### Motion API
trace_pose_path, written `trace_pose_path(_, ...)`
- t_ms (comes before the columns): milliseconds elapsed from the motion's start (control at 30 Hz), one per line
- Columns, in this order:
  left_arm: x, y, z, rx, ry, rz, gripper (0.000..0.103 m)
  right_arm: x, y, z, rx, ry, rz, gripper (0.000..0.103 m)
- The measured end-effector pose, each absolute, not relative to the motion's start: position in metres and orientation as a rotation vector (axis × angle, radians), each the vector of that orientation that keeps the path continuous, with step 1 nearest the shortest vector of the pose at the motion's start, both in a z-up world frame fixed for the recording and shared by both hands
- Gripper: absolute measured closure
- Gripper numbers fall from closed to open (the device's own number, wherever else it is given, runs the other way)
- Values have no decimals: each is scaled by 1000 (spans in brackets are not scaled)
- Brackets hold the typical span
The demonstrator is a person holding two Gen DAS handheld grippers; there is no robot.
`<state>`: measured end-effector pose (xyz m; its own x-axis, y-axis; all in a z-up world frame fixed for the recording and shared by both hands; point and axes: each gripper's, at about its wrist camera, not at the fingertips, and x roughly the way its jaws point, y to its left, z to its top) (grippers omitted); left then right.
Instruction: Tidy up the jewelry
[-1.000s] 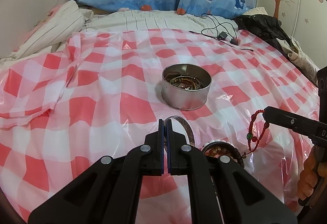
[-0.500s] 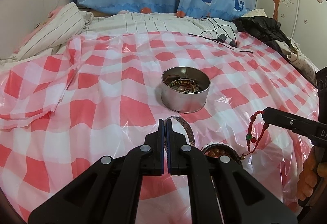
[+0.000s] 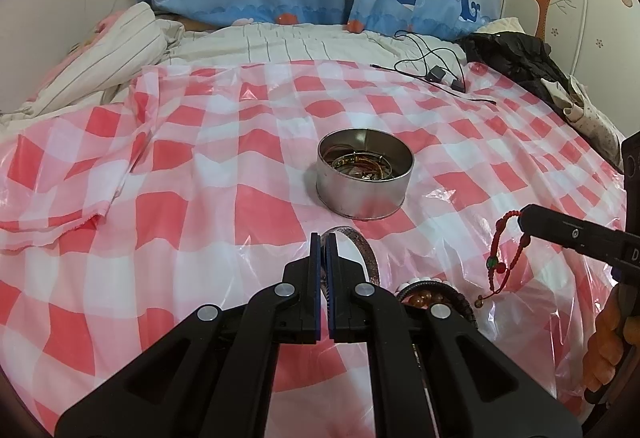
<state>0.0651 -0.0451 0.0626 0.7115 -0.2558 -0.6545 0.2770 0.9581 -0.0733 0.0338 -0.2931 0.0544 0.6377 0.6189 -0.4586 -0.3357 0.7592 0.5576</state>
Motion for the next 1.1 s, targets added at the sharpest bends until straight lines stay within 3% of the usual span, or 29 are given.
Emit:
trace_pose_path(533,68,-56,86,-15,650,-363,101,51,-293,69,530,635,612,97)
trace_pose_path(1033,140,-75,114,-116,574,-411,101,130,-274,111,379,560,582,97)
trace_pose_path(1100,160,-82,100,-115,611,-392,99,155,-263,98,323,625,550,89)
